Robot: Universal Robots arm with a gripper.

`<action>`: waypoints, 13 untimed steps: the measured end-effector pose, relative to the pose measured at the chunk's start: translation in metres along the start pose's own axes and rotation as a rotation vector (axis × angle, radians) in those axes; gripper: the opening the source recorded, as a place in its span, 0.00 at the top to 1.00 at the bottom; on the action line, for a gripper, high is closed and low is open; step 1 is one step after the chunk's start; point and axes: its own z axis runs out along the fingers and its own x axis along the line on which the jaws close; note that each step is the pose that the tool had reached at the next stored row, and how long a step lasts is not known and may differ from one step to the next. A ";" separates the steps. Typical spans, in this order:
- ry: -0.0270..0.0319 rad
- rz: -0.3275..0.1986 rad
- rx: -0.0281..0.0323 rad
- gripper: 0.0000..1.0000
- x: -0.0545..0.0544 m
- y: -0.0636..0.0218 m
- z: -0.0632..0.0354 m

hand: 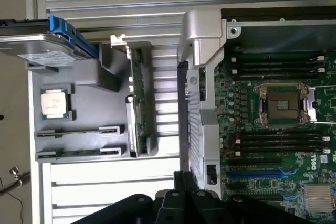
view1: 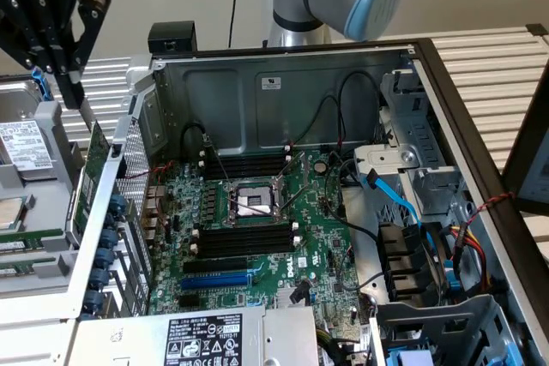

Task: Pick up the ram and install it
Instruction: 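Reach for the ram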

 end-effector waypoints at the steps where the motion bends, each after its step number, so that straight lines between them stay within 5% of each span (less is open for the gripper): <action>1: 0.0002 0.000 0.0001 0.90 0.005 -0.0003 0.0000; 13: 0.0037 0.000 0.0003 0.90 0.059 -0.0033 0.0076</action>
